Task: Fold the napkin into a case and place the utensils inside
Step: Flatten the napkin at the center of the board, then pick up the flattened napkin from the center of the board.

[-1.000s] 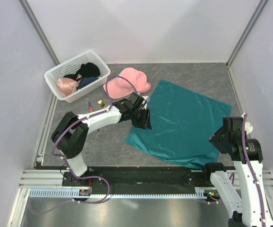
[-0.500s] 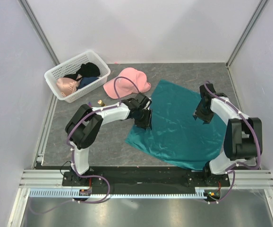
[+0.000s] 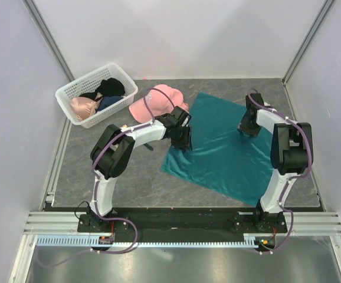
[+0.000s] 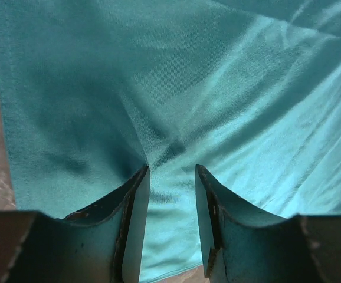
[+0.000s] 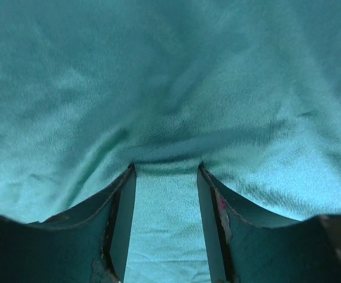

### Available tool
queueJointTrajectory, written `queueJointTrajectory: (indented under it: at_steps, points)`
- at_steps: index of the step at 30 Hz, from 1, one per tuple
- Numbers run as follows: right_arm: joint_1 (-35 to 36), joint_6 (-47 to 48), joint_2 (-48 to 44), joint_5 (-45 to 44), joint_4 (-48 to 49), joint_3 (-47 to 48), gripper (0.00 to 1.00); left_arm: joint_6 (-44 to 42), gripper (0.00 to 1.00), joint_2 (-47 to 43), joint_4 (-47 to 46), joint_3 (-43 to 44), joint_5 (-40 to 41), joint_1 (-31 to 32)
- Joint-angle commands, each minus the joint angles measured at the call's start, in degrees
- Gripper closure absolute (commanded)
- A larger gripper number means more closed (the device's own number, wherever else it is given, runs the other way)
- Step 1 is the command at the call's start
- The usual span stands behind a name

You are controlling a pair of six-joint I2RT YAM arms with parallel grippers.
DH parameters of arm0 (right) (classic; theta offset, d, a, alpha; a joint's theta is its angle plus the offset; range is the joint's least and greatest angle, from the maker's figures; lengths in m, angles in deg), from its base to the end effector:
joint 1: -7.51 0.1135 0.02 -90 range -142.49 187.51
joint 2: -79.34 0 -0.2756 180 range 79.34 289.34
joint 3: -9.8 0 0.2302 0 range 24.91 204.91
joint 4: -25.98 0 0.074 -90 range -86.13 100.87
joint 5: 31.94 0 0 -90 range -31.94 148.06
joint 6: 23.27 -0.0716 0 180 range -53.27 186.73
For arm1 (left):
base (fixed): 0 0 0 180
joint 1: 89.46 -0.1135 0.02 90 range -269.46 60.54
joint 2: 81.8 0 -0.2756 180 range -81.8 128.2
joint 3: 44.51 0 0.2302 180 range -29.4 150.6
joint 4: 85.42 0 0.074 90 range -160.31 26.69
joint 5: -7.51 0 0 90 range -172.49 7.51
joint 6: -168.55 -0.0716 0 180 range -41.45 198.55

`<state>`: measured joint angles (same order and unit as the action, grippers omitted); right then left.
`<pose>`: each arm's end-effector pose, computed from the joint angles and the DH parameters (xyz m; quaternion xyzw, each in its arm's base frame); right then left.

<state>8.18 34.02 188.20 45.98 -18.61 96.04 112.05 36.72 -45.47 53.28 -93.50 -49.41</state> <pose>0.3775 -0.0106 0.1530 0.2890 0.9313 -0.0424 0.2178 0.3261 -0.2920 0.1484 0.0793 0.9600 -0.2252 0.1462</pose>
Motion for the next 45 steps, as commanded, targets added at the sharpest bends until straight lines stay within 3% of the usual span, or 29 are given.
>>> queueJointTrajectory:
  at_steps: [1,13,19,25,30,32,34,35,39,45]
  points:
    - [-0.4,2.3,7.4,-0.1,4.4,4.4,0.46,1.5,0.55,4.3,2.5,2.2,1.9,-3.0]
    - [-2.1,5.5,16.6,1.3,0.8,22.2,0.44,-3.3,0.52,12.1,4.3,19.3,-3.8,-5.2]
    - [-3.1,5.2,9.3,-2.2,-12.0,25.8,0.3,-3.0,0.48,4.7,5.6,15.9,-8.0,-4.4]
    - [-11.1,2.3,-12.7,4.9,-18.1,6.6,0.24,0.0,0.48,-7.2,6.4,7.3,-7.4,-3.7]
    - [-22.4,3.4,-25.6,8.2,-18.2,-15.4,0.3,0.1,0.51,-13.2,6.4,2.5,-8.9,-3.3]
    - [-23.6,4.2,-29.8,4.9,-19.6,-21.3,0.37,-0.3,0.51,-14.7,6.4,-0.4,-8.4,-3.3]
    - [-24.1,3.0,-32.6,3.9,-20.0,-24.0,0.39,-0.6,0.52,-17.0,6.1,-3.3,-7.7,-3.3]
    - [-24.1,2.8,-33.1,5.6,-19.4,-24.6,0.47,-0.8,0.52,-17.5,5.4,-4.3,-7.4,-3.3]
    - [-24.9,0.5,-33.2,6.4,-19.4,-27.4,0.6,-1.0,0.52,-18.9,4.4,-7.9,-8.4,-3.4]
    - [-24.9,-2.5,-31.8,5.7,-17.6,-28.9,0.62,-2.1,0.53,-18.7,4.4,-7.9,-9.0,-3.8]
